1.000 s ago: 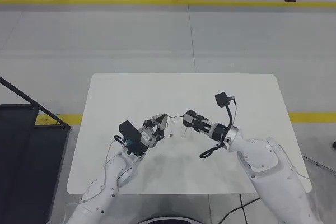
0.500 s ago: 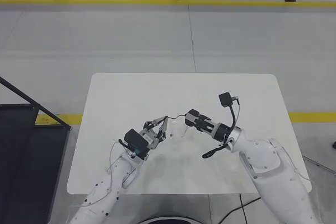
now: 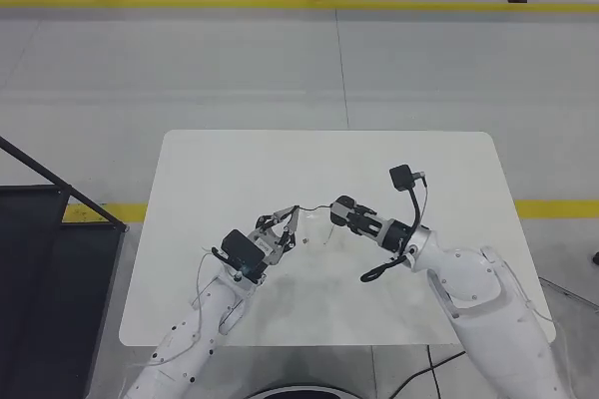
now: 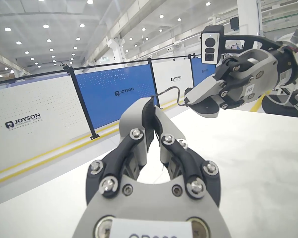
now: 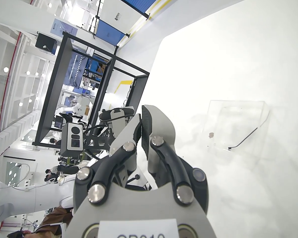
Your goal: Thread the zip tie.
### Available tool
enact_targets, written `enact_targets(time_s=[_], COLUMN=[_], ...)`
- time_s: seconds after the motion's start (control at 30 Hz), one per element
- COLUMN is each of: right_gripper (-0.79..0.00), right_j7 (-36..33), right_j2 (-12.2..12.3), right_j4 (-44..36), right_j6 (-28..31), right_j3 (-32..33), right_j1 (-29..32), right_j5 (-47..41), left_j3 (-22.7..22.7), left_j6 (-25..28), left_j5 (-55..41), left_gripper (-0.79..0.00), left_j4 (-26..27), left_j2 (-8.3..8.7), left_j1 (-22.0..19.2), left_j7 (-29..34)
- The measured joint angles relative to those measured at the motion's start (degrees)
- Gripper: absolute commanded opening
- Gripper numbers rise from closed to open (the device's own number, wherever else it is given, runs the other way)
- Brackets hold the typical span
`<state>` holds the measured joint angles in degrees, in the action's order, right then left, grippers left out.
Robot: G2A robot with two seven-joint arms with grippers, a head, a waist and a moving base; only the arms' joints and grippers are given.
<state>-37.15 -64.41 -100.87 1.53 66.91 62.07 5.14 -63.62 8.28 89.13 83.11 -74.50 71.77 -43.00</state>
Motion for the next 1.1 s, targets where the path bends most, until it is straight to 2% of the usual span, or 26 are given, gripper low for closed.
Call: enact_targets(time_s=[0.23, 0.4, 0.87, 1.1], right_gripper=[-0.785, -0.785, -0.785, -0.785], right_j7=[-1.0, -1.0, -0.1, -0.5], right_j2=[-0.1, -0.3, -0.2, -0.1], right_j4=[0.0, 0.1, 0.1, -0.6], right_j6=[-3.2, -3.9, 0.8, 0.9], right_j3=[-1.2, -1.6, 1.0, 2.1], right_j1=[-1.0, -1.5, 0.2, 1.2], right_j5=[2.8, 3.4, -1.0, -0.6], left_j3=[-1.0, -1.3, -1.2, -2.2], left_j6=[4.0, 4.0, 2.7, 3.4], left_j5=[-4.0, -3.6, -2.7, -2.9], left_gripper=[-0.785, -0.785, -0.785, -0.785], left_j4=[0.3, 0.5, 0.0, 0.2], left_j2=[0.02, 0.05, -0.14, -0.01], left_j1=[-0.2, -0.1, -0.4, -0.4], left_j7=[1.3, 1.3, 0.8, 0.7])
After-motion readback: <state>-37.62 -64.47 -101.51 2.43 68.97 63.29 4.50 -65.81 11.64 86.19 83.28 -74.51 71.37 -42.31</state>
